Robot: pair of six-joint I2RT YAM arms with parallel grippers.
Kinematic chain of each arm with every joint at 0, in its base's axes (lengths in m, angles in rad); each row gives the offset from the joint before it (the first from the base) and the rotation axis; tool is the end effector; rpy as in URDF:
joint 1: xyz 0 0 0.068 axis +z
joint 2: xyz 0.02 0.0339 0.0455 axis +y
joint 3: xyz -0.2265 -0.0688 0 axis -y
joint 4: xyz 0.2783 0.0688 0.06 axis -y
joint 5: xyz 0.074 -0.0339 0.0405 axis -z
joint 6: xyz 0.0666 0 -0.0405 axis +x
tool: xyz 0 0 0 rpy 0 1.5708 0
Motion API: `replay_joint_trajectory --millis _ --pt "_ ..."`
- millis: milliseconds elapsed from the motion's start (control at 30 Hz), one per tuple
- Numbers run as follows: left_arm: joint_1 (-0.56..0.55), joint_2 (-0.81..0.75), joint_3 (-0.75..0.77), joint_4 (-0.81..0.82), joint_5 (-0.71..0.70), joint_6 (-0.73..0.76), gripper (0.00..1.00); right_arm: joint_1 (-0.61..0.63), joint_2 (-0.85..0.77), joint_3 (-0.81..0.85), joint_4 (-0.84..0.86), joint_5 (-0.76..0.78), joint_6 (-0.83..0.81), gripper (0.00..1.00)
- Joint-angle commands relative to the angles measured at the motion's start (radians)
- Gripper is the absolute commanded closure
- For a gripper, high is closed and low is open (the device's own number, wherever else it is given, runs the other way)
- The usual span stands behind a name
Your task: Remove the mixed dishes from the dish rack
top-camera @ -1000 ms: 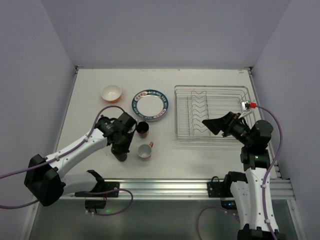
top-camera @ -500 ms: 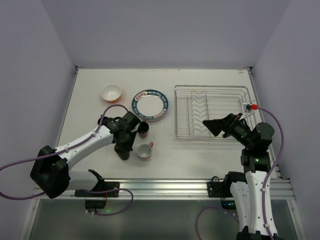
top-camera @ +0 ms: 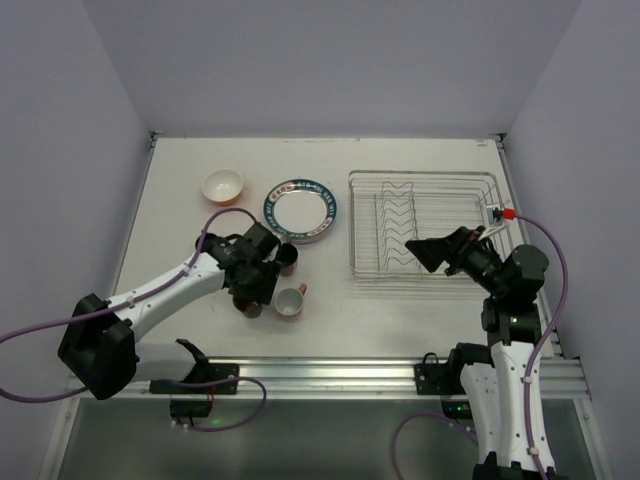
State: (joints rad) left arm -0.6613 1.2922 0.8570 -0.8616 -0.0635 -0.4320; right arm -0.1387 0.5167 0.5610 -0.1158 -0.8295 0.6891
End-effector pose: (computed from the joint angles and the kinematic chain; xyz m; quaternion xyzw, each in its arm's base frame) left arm 0.2183 -0.1646 0.1331 0.1090 0.9841 -0.0441 0.1330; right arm 0.2218 0.0186 0.2892 0.0180 0.7237 0.4533 0.5200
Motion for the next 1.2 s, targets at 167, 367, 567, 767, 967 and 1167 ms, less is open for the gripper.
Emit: replay_joint_trajectory --millis 167,367,567,767,967,1167 --pt "0.003 -0.135 0.131 -0.060 -0.081 0.001 0.14 -0.004 0.016 0.022 -0.010 0.020 -0.040 0.01" --pt "0.005 -0.280 0.183 0.050 -0.234 0.032 0.00 -0.004 -0.017 0.076 -0.114 0.251 -0.143 0.01" --pt "0.031 -0.396 0.091 0.337 -0.539 0.035 0.00 0.004 -0.108 0.146 -0.174 0.441 -0.255 0.01" --pt "0.389 -0.502 0.071 0.404 -0.302 0.079 0.00 0.097 -0.065 0.322 -0.355 0.655 -0.362 0.01" --pt "0.479 -0.530 0.089 0.268 -0.370 0.108 0.00 0.345 0.014 0.473 -0.570 0.961 -0.404 0.01" --pt "0.465 -0.730 0.093 0.188 -0.391 0.156 0.00 0.390 -0.092 0.510 -0.653 1.009 -0.405 0.01"
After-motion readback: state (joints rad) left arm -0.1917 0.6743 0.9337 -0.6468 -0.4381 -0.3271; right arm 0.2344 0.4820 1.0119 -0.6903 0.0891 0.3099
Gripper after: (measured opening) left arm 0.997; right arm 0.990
